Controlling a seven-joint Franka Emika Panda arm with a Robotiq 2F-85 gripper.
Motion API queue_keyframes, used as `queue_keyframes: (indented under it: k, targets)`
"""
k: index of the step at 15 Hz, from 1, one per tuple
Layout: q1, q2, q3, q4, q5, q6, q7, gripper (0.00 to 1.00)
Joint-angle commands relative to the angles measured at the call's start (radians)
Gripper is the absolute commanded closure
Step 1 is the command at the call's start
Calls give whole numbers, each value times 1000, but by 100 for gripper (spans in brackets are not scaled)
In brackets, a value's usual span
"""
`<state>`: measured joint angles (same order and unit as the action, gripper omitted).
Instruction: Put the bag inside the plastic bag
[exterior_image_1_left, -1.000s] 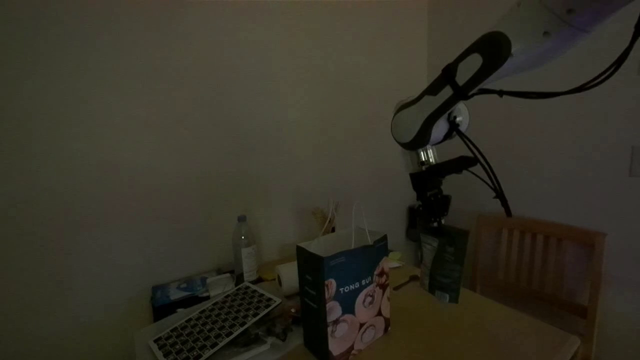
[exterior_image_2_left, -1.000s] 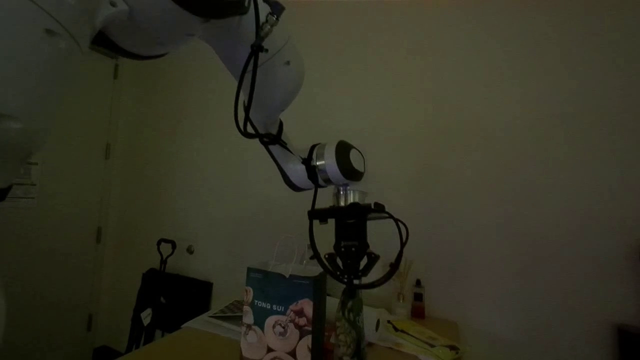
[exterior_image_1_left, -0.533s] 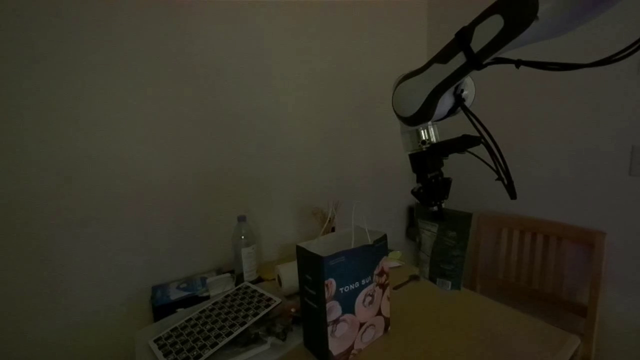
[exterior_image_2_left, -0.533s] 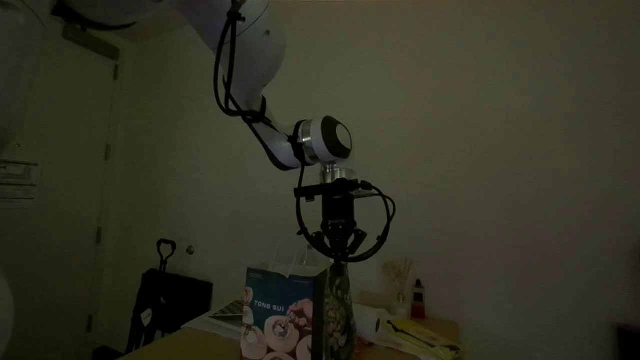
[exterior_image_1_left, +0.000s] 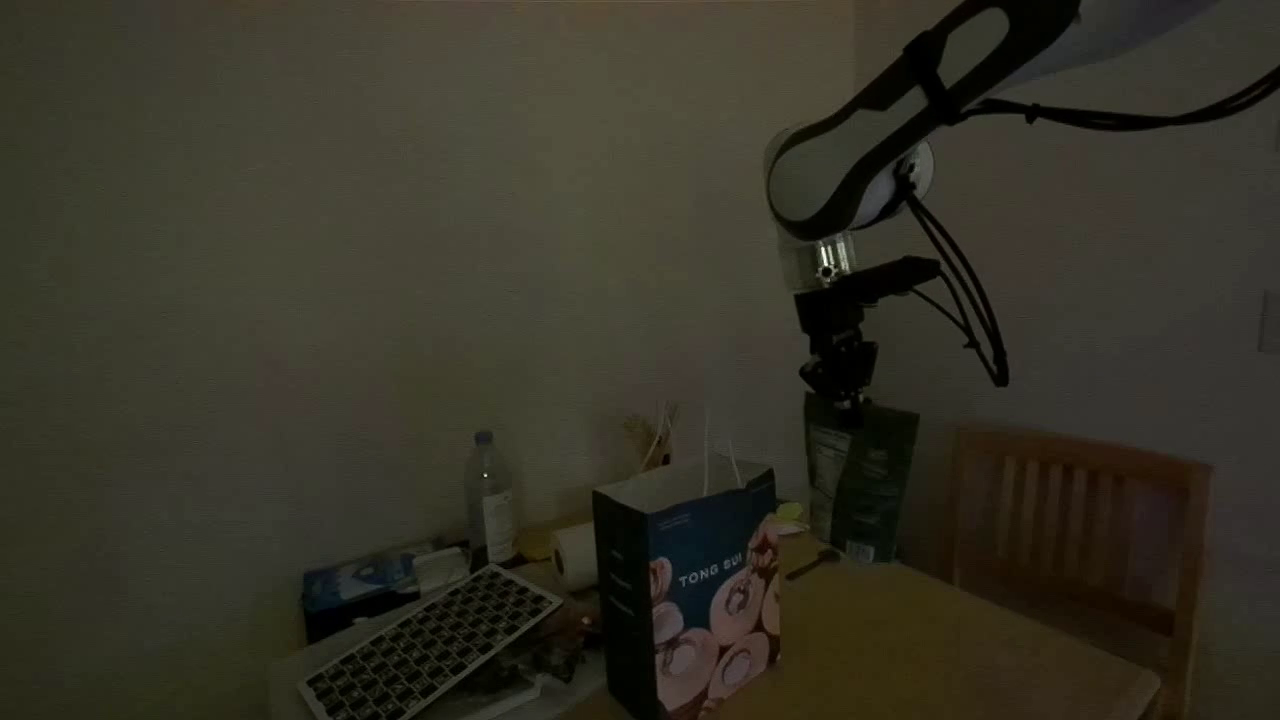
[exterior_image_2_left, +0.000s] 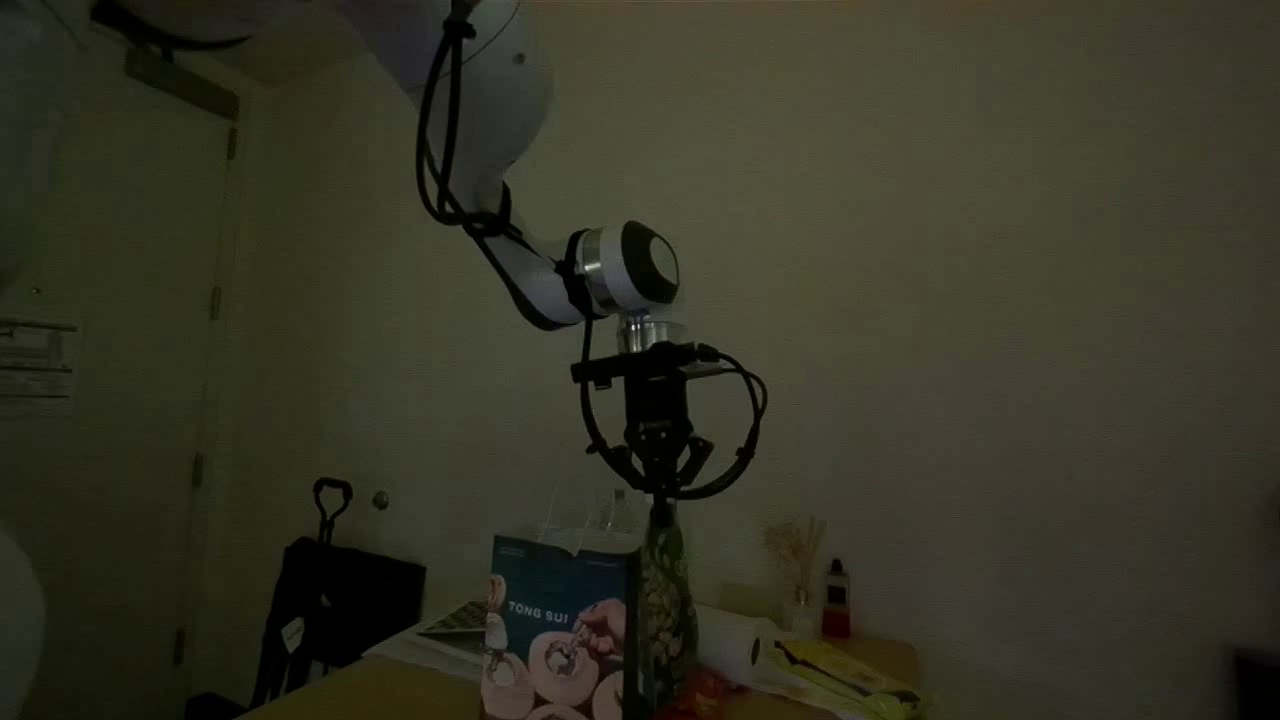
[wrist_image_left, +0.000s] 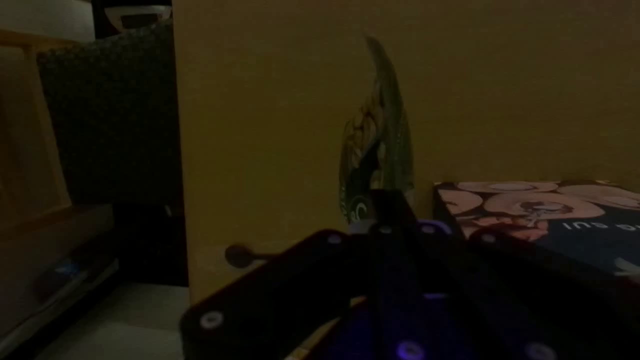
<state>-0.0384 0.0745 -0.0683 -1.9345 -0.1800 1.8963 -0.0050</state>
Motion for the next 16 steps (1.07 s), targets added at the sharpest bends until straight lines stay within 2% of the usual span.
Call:
queue_keyframes:
  k: [1,10,13,14,16]
  targets:
    - [39,-43,40,26,-84,-11,54,100]
    - [146,-56,139,169,-392,-15,217,100]
    - [154,-52,148,184,-435,-8,232,100]
    - [151,-36,148,190,-390,-7,207,99]
    - [153,-36,150,193,-401,-7,210,99]
